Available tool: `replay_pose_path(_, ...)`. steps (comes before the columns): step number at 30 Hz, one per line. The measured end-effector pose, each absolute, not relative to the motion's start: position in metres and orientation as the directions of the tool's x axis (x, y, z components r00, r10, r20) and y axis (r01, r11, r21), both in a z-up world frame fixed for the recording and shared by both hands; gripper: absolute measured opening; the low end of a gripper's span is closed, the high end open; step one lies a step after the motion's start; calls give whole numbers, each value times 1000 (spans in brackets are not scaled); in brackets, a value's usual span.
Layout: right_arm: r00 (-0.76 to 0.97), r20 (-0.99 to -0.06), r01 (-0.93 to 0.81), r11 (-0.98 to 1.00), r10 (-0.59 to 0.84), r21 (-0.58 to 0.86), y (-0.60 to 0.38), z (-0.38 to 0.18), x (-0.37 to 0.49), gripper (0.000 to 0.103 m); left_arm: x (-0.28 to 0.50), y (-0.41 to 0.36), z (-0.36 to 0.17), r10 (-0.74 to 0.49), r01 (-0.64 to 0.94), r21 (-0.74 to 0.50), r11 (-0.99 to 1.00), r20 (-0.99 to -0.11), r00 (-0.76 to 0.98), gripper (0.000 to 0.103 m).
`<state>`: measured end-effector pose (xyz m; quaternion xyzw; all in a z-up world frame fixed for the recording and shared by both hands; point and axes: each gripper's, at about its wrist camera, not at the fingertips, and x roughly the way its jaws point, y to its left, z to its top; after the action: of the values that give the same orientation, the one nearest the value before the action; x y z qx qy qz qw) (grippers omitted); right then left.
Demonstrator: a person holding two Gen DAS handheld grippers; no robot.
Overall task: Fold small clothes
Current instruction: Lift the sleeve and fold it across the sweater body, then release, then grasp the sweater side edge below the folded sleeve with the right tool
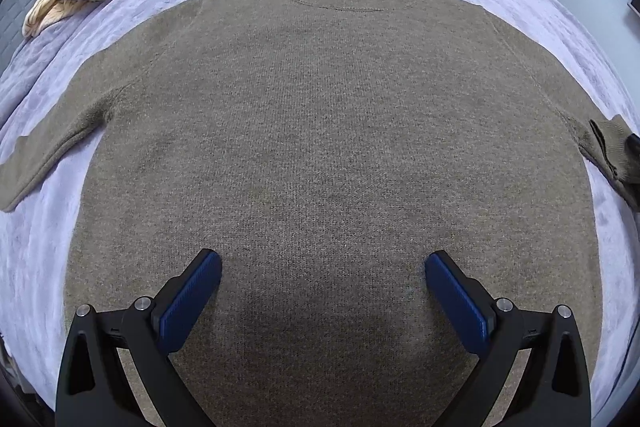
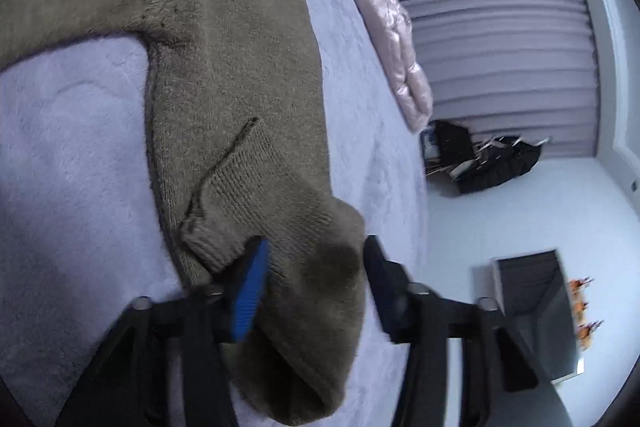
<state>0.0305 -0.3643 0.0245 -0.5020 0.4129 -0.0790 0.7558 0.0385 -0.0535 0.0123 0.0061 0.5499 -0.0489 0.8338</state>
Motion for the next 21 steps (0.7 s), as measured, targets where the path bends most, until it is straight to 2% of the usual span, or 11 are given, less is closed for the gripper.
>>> replay_pose_path(1, 611, -596, -249, 589, -520, -769, -375, 36, 37, 1, 39, -54, 12, -76, 90, -44, 995, -917, 391, 103)
replay_pose_path(5, 580, -759, 42, 941, -297, -336, -451, 97, 42, 0, 43, -55, 10, -81, 93, -48, 995, -916, 392, 103)
replay_pose_path(7, 592, -780, 145, 979, -203, -145, -485, 112, 36, 0, 44, -55, 9, -86, 92, -54, 994, -916, 393, 103)
replay_pose_path(10, 602, -798, 157, 984, -27, 85, -498, 117, 31, 2, 46, -54, 9, -91, 89, -60, 994, -916, 390, 103)
replay_pose_path(13, 590, -807, 80, 992, 29, 95, -466, 118, 38, 7, 43, -52, 9, -97, 92, -66, 994, -915, 391, 103)
replay_pose_path(14, 578, -815, 58, 994, 42, 92, -454, 117, 41, 25, 43, -51, 9, -101, 95, -69, 993, -915, 390, 103)
replay_pose_path(15, 556, -829, 37, 995, 56, 92, -441, 111, 46, 67, 42, -50, 9, -104, 97, -72, 993, -915, 390, 103)
replay_pose_path(16, 533, -845, 22, 997, 48, 71, -429, 106, 54, 84, 42, -49, 8, -108, 99, -75, 992, -915, 389, 103)
replay_pose_path(17, 534, -846, 28, 999, 0, 18, -419, 102, 60, 91, 41, -49, 8, -110, 100, -77, 992, -915, 387, 103)
replay_pose_path(19, 509, -854, 66, 995, -103, -81, -407, 86, 72, 87, 40, -46, 9, -115, 104, -81, 991, -915, 386, 103)
replay_pose_path(21, 421, -903, 92, 994, -88, -55, -412, 60, 88, 69, 38, -43, 8, -121, 108, -86, 990, -914, 387, 103)
